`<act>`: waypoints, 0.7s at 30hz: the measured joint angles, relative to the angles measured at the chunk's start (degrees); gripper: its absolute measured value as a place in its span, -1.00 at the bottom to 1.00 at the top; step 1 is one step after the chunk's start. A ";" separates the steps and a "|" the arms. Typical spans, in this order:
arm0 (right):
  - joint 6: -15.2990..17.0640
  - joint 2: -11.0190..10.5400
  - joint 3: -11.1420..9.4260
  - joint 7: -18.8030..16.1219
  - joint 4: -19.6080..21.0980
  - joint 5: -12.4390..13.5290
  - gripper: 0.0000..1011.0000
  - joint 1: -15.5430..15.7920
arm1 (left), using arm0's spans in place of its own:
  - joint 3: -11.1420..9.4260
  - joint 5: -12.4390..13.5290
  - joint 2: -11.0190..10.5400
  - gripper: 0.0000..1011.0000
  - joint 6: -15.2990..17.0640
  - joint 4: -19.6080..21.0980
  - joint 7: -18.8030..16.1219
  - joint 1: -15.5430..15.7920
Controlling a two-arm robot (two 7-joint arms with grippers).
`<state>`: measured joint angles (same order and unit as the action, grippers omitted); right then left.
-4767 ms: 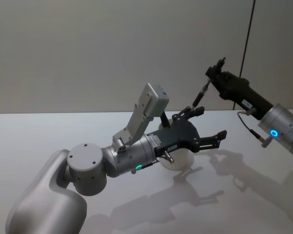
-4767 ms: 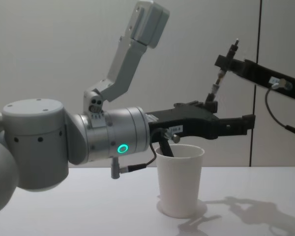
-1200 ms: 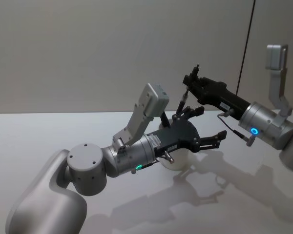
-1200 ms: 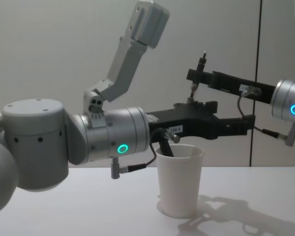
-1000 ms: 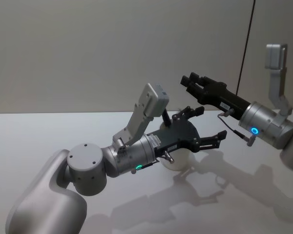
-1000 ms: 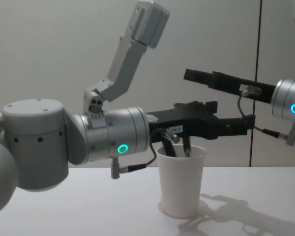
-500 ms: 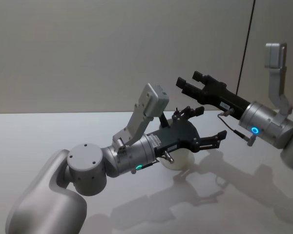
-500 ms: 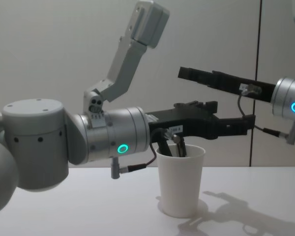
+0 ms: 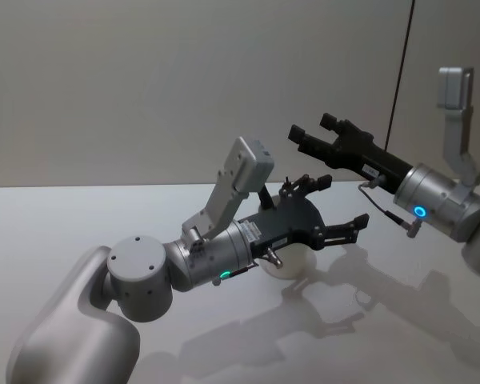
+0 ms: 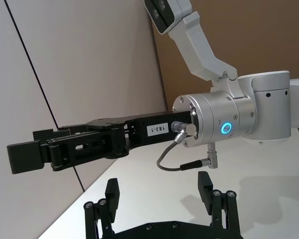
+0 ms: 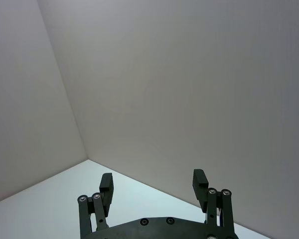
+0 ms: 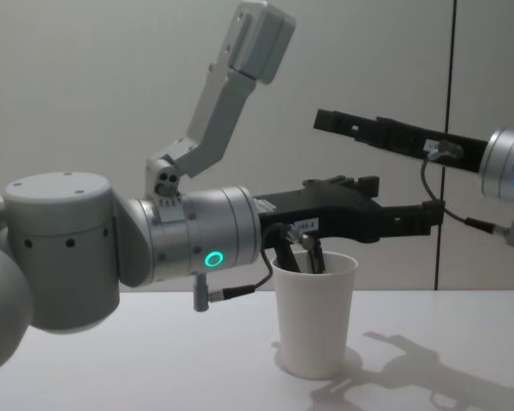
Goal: Place the pen into the pen holder.
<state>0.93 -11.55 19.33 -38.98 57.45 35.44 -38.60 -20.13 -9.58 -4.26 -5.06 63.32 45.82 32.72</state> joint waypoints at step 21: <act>0.67 -1.46 -0.57 1.16 3.82 0.10 0.98 1.70 | 0.00 0.00 0.00 0.98 0.00 0.00 0.00 0.00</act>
<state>1.60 -13.00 18.76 -37.81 61.27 35.53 -36.89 -20.13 -9.58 -4.26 -5.06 63.32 45.82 32.72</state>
